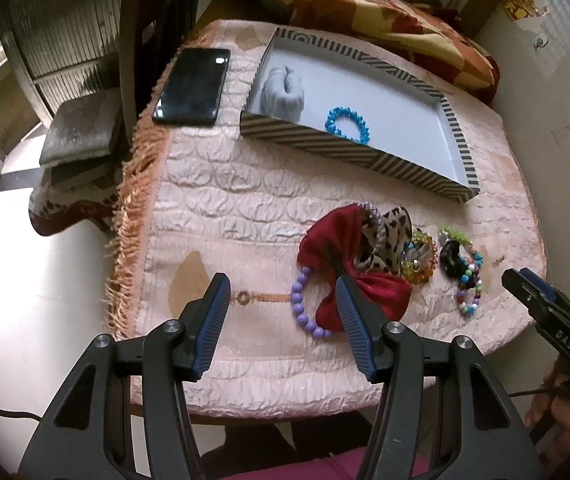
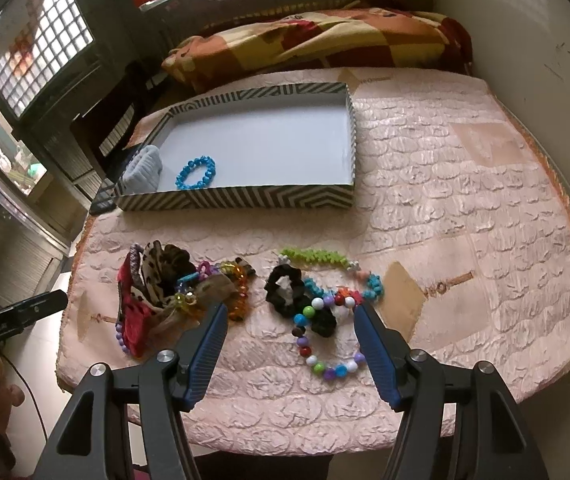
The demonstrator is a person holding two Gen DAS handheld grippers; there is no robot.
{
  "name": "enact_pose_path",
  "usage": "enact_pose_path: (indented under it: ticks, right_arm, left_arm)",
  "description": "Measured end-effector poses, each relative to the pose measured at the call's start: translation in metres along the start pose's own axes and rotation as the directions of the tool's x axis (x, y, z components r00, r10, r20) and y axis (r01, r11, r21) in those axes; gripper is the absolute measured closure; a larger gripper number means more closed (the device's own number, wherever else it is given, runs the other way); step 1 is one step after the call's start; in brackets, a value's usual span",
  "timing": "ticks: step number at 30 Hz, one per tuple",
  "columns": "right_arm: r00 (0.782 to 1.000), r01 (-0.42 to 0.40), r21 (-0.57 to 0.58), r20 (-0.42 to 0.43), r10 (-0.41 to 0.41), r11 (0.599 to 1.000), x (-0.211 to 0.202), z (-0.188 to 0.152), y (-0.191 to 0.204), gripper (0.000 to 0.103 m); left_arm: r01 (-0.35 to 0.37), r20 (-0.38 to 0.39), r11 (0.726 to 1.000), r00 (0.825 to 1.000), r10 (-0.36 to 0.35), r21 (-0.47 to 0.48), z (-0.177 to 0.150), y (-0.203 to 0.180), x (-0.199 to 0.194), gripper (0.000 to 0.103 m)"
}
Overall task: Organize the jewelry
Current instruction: 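Return both tools to the remaining jewelry beside the tray, then grasp the red bow with the left tool while the right tool grasps the green-and-blue beaded strand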
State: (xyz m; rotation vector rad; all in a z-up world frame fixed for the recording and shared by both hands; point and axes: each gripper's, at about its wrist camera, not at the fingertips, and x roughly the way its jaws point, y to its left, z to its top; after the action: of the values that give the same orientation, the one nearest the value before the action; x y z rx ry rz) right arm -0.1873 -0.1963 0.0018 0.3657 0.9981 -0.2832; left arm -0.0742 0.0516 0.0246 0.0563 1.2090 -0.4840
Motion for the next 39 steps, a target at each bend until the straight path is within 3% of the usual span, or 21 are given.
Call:
enact_pose_path:
  ticks: [12,16,21,39]
  right_arm:
    - [0.999,0.045,-0.011,-0.012,-0.045,0.999,0.011,-0.002,-0.023,0.04]
    - [0.999,0.051,0.007,-0.016,-0.05,0.999,0.021,0.005,-0.037,0.04]
    - [0.997,0.067,-0.011,-0.041,-0.067,0.998,0.039,0.017,-0.047,0.048]
    - [0.994,0.026,-0.031,-0.104,-0.029,0.999,0.069,0.037,-0.056,0.048]
  left_arm:
    - [0.111,-0.075,0.988,0.99,-0.119,-0.105,0.005,-0.004,0.029,0.048]
    - [0.118,-0.098,0.986,0.987,-0.13,-0.12,0.009,-0.006,0.039,0.048]
    - [0.13,-0.12,0.98,0.982,-0.149,-0.148,0.014,-0.004,0.049,0.048]
    - [0.17,-0.191,0.96,0.958,-0.215,-0.224,0.019,-0.01,0.08,0.048]
